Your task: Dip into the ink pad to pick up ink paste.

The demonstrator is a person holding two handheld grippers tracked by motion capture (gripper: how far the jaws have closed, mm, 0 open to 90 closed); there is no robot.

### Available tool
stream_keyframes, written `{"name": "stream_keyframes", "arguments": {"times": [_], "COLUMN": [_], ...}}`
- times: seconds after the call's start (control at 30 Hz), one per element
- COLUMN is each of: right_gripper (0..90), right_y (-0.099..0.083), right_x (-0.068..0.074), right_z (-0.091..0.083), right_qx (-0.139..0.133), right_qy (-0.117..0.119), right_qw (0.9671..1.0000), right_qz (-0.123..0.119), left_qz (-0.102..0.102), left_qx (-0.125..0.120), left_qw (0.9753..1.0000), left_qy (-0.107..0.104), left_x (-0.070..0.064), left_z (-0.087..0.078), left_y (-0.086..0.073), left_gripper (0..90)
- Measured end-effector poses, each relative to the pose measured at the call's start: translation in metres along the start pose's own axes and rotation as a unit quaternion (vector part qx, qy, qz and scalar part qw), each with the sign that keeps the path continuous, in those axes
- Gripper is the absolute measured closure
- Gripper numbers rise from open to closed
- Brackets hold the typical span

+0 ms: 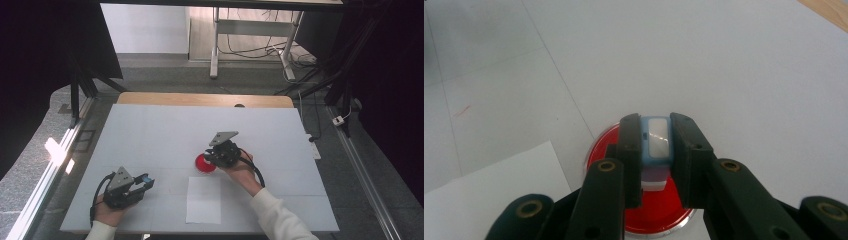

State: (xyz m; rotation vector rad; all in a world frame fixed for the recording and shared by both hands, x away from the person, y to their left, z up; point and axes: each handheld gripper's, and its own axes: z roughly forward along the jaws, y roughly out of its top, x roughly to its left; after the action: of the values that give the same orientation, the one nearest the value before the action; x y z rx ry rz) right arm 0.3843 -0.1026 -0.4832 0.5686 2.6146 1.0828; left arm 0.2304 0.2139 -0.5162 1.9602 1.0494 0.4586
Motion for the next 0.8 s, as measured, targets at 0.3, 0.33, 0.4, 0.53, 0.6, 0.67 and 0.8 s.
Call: {"name": "stream_keyframes", "arguments": {"times": [0.3, 0.33, 0.4, 0.53, 0.6, 0.67, 0.8], "right_gripper": [75.4, 75.4, 75.4, 75.4, 75.4, 75.4, 75.4], "right_y": [0.002, 0.003, 0.003, 0.003, 0.003, 0.003, 0.003], "right_x": [0.001, 0.001, 0.001, 0.001, 0.002, 0.002, 0.002], "right_z": [-0.007, -0.009, -0.011, -0.013, -0.013, -0.014, -0.018], "right_qx": [-0.016, -0.017, -0.022, -0.025, -0.025, -0.027, -0.034], "right_qy": [-0.004, -0.004, -0.006, -0.007, -0.009, -0.007, -0.009], "right_qw": [0.9999, 0.9998, 0.9997, 0.9997, 0.9997, 0.9996, 0.9994], "right_qz": [0.0, -0.001, -0.002, -0.001, 0.0, 0.001, 0.002], "left_qz": [0.001, 0.001, 0.001, 0.001, 0.001, 0.002, 0.002], "left_qx": [0.0, 0.001, 0.001, 0.0, 0.0, 0.0, 0.001], "left_qw": [1.0, 1.0, 1.0, 1.0, 1.0, 1.0, 1.0], "left_qy": [0.001, 0.001, 0.001, 0.001, 0.002, 0.001, 0.0], "left_x": [0.0, 0.0, 0.0, 0.0, 0.0, 0.0, 0.0], "left_z": [0.0, 0.0, 0.0, 0.0, 0.0, 0.001, 0.001], "left_y": [0.0, 0.0, 0.0, 0.0, 0.0, 0.0, 0.001], "left_gripper": [64.5, 64.5, 64.5, 64.5, 64.5, 64.5, 64.5]}}
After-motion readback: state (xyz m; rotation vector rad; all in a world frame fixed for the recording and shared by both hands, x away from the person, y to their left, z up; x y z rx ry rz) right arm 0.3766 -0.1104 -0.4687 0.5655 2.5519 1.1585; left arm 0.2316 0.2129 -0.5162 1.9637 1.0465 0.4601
